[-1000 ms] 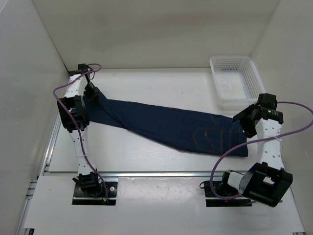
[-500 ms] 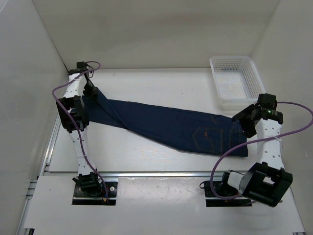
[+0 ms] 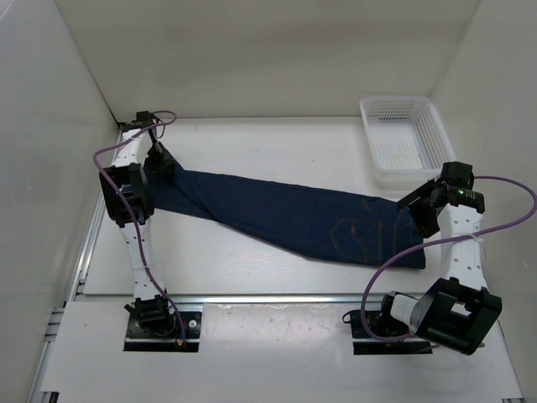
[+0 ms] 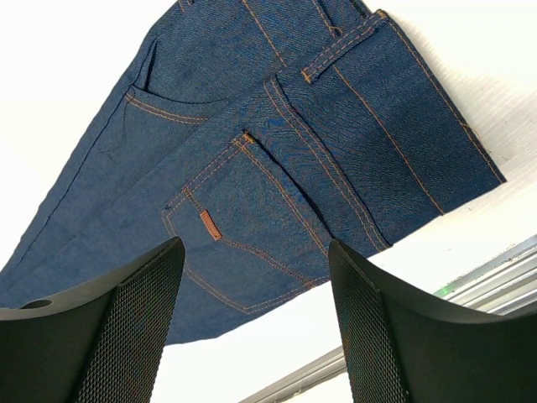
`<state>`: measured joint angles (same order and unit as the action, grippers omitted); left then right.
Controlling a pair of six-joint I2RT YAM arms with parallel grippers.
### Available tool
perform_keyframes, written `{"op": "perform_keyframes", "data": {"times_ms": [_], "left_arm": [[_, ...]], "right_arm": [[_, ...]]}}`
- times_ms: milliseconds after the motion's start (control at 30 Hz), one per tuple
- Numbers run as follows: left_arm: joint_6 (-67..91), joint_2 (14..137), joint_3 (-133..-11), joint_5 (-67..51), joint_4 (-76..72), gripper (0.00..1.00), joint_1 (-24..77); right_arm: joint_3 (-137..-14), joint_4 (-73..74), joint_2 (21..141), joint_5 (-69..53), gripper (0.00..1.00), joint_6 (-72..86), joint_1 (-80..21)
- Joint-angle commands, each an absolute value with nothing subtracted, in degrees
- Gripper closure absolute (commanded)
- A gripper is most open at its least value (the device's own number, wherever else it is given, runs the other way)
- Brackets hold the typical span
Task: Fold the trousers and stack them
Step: Fold the trousers
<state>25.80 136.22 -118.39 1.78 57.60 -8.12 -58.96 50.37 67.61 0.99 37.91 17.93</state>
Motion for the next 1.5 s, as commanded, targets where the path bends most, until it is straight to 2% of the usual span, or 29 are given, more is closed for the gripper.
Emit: {"op": "perform_keyframes", "data": {"times_ms": [0,133,200,400,600,633,700,733,767,800,1033,1067,1200,1300,1467], "left_arm": [[25.84,135.79,-120.67,0.0,56.25,0.52,-7.04],[25.84,136.41,-121.72,0.0,56.25,0.56,-7.03],[25.84,136.41,-121.73,0.0,55.73,0.62,-7.03],[25.84,135.1,-121.73,0.53,55.72,0.88,-7.03],[25.84,131.76,-120.06,1.05,55.72,0.9,-7.03],[25.84,131.14,-120.06,1.05,55.72,0.86,-7.03],[25.84,131.13,-120.06,1.05,56.42,0.72,-7.03],[25.84,131.13,-120.06,1.05,56.43,0.74,-7.03],[25.84,131.13,-120.58,1.05,56.43,0.85,-7.03],[25.84,131.13,-121.19,1.05,56.43,0.9,-7.03],[25.32,131.13,-122.26,1.05,56.95,0.9,-7.03],[25.31,131.13,-122.95,1.05,56.95,0.74,-7.03],[24.7,131.75,-123.57,0.53,57.48,0.66,-7.03],[24.7,131.75,-123.57,0.0,57.48,0.66,-7.03],[25.22,132.36,-124.1,-0.53,57.48,0.75,-7.03]], "right_arm": [[-58.54,49.13,67.68,0.09,0.26,37.27,17.75],[-58.54,49.13,67.68,0.09,0.26,36.74,17.75],[-58.54,49.13,67.68,0.09,0.26,36.74,17.75],[-58.54,49.13,67.68,0.09,0.26,36.74,17.75],[-58.54,49.13,67.68,-0.43,0.26,36.74,17.75],[-58.54,49.13,67.68,-0.44,0.26,36.74,17.75],[-58.54,49.13,67.68,-0.44,0.26,36.74,17.75],[-58.54,49.13,67.68,-0.44,0.26,36.74,17.75],[-58.54,49.13,67.68,-0.44,0.26,36.74,17.75],[-58.54,49.13,67.68,-0.44,0.26,36.74,17.75],[-58.54,49.13,67.68,-0.44,0.26,36.74,17.75],[-58.54,49.13,67.68,-0.44,0.26,36.74,17.75],[-58.54,49.13,67.68,-0.44,0.26,36.74,17.75],[-58.54,49.13,67.68,-0.44,0.26,36.74,17.75],[-58.54,49.13,67.68,-0.44,0.26,36.74,17.75]]}}
